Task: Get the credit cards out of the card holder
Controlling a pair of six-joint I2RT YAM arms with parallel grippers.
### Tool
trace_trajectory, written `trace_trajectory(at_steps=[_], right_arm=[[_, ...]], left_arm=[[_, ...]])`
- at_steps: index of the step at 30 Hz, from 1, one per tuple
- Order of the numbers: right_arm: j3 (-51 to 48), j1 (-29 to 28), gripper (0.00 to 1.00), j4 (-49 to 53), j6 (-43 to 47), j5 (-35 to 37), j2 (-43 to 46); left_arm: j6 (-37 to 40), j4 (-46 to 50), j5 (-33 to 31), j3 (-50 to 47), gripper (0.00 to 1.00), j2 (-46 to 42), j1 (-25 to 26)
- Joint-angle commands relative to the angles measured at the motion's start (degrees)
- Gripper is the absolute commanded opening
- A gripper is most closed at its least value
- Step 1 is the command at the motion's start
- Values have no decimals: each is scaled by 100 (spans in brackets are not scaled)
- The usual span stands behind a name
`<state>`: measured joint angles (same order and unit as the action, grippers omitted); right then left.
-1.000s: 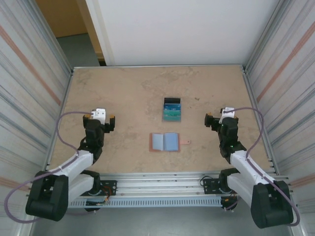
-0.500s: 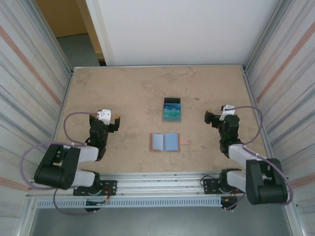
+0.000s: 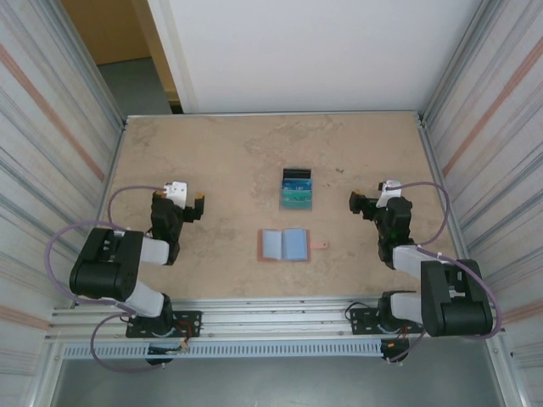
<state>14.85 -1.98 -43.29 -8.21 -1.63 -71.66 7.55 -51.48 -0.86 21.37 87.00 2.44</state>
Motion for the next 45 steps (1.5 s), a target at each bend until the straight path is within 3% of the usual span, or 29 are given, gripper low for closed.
trace_trajectory(at_steps=[1,10,23,27,34,39,42,44,45], right_arm=[[3,-138,99,-27,283,-80,94],[79,-185,99,179,333,-38,224],[-248,171,99,-47,227,-199,620],[-246,256,99,-305,506,-41,268],[44,626,99,-977,397,-613,-788],[15,706,99,-2074,331,-735,-1771],[631,869,99,-752,177,-841,-1695],[873,524,99,-170,359,-163,-1647],[849,544,99,-340,339,-193,-1710]], left_arm=[[-324,496,878,212,99,20,-318],[-324,640,877,245,99,-23,-310],[-316,632,872,236,99,-32,-313],[-315,635,875,228,99,-31,-314],[-320,630,876,228,99,-31,-314],[-316,631,869,228,99,-34,-305],[-315,635,869,228,99,-32,-304],[-320,637,864,228,99,-34,-303],[-308,631,869,228,99,-34,-299]])
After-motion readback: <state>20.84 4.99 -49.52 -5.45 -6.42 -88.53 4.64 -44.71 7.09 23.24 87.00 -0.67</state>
